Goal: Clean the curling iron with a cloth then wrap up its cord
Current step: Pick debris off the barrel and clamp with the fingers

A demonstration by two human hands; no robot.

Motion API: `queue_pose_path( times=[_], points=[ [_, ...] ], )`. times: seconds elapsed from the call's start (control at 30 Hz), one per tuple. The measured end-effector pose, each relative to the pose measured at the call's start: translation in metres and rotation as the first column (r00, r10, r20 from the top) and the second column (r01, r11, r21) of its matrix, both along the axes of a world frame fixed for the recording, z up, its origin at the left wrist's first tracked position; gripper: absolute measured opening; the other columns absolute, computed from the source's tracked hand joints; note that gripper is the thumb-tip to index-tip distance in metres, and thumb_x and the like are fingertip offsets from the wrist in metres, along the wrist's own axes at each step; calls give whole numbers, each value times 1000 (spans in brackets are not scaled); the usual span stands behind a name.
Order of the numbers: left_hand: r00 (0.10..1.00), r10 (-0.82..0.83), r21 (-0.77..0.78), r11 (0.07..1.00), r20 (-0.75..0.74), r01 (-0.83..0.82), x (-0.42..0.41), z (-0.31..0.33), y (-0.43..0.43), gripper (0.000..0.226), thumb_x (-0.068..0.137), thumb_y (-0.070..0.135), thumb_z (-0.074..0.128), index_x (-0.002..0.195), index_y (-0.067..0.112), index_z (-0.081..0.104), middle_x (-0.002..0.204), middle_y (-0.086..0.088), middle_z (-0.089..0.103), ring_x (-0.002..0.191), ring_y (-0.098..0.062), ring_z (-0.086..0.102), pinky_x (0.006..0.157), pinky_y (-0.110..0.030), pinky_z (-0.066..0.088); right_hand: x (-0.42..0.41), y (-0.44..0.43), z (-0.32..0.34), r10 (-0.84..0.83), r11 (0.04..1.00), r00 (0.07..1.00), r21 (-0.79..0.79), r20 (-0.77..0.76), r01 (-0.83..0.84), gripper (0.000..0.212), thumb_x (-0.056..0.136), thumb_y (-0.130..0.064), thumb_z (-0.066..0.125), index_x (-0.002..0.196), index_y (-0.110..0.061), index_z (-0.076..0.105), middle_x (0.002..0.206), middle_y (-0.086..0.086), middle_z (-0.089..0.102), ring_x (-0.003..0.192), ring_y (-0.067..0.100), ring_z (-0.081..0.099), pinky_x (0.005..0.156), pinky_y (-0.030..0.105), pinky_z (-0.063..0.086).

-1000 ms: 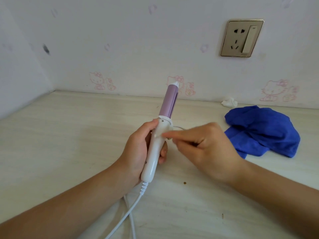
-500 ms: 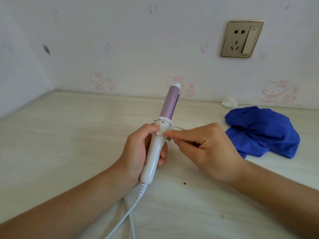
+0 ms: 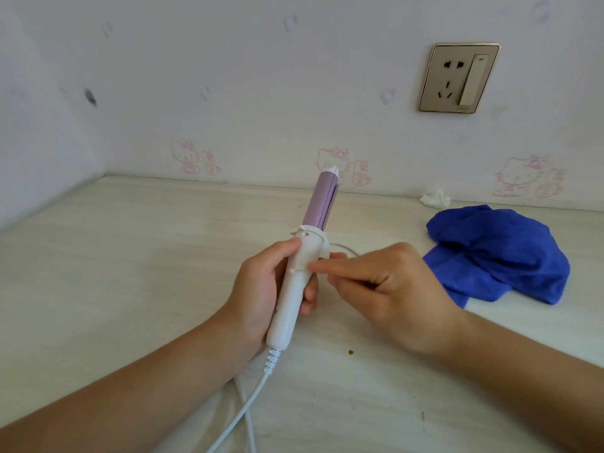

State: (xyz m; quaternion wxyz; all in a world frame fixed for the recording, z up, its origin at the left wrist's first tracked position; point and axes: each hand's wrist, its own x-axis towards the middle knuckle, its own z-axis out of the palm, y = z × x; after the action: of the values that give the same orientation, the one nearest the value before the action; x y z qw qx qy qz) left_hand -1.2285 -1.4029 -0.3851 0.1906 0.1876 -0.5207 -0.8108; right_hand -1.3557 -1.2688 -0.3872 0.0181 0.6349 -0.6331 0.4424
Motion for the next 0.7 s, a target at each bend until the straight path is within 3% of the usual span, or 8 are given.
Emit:
queue_pose_path(
  times=[0.07, 0.17, 0.2, 0.3, 0.47, 0.57, 0.6, 0.7],
  points=[
    [1000, -7, -1, 1000, 10, 7, 0, 0, 0, 34, 103, 29, 45, 100, -1, 60, 60, -11, 58, 49, -21, 50, 44, -28, 44, 0, -1, 0, -17, 1000, 1000, -9, -15, 17, 37, 94, 7, 63, 115, -20, 79, 62, -36, 59, 46, -2, 45, 62, 13, 49],
    [1000, -22, -8, 1000, 3, 22, -1, 2, 2, 38, 106, 30, 42, 110, -3, 62, 70, -12, 64, 54, -22, 57, 49, -28, 49, -12, -5, 4, -100, 994, 991, -39, 85, 104, 36, 94, 5, 63, 114, -20, 80, 54, -7, 64, 44, -1, 40, 51, 8, 33],
    [1000, -31, 14, 999, -1, 31, -1, 2, 2, 39, 106, 29, 42, 115, -3, 62, 76, -12, 65, 57, -22, 58, 50, -29, 49, -12, -4, 4, -91, 995, 993, -39, 81, 94, 36, 95, 5, 63, 115, -20, 79, 53, -7, 62, 45, -1, 39, 51, 9, 33],
    [999, -38, 68, 997, 11, 38, -3, 1, 2, 41, 107, 27, 42, 127, -3, 60, 88, -14, 66, 60, -21, 57, 50, -30, 47, -3, -1, 1, -35, 999, 999, -6, 25, 35, 36, 95, 5, 64, 115, -21, 79, 54, -24, 53, 44, 0, 41, 52, 10, 36],
    [1000, 5, 73, 997, 19, -6, -2, -1, -5, 36, 106, 30, 44, 107, 2, 67, 79, -14, 59, 53, -19, 52, 44, -29, 43, -11, -4, 4, -89, 995, 993, -41, 71, 93, 33, 96, 4, 64, 113, -18, 80, 51, -13, 55, 42, 0, 39, 53, 4, 35],
    [999, -41, 77, 996, 27, 38, -1, -2, -4, 48, 106, 37, 41, 98, 4, 76, 88, -17, 68, 47, -17, 48, 42, -26, 38, 9, 2, 3, 55, 998, 998, 8, -16, -54, 35, 95, 5, 61, 113, -19, 80, 65, -38, 59, 44, -1, 43, 73, 3, 46],
    [998, -46, 72, 996, 33, 43, 0, -3, -4, 50, 106, 40, 41, 95, 5, 75, 82, -16, 69, 45, -16, 47, 41, -25, 37, 11, 1, 3, 58, 998, 998, 16, -28, -58, 35, 95, 4, 61, 113, -20, 80, 67, -37, 61, 45, 1, 46, 72, 7, 47],
    [1000, -12, -7, 1000, 15, 12, 0, -3, -5, 48, 107, 41, 39, 98, 5, 69, 71, -16, 64, 39, -17, 45, 38, -24, 37, -7, -5, 7, -86, 995, 994, -35, 71, 89, 35, 95, 1, 63, 113, -24, 80, 55, -6, 62, 43, 4, 37, 50, 12, 36]
  ],
)
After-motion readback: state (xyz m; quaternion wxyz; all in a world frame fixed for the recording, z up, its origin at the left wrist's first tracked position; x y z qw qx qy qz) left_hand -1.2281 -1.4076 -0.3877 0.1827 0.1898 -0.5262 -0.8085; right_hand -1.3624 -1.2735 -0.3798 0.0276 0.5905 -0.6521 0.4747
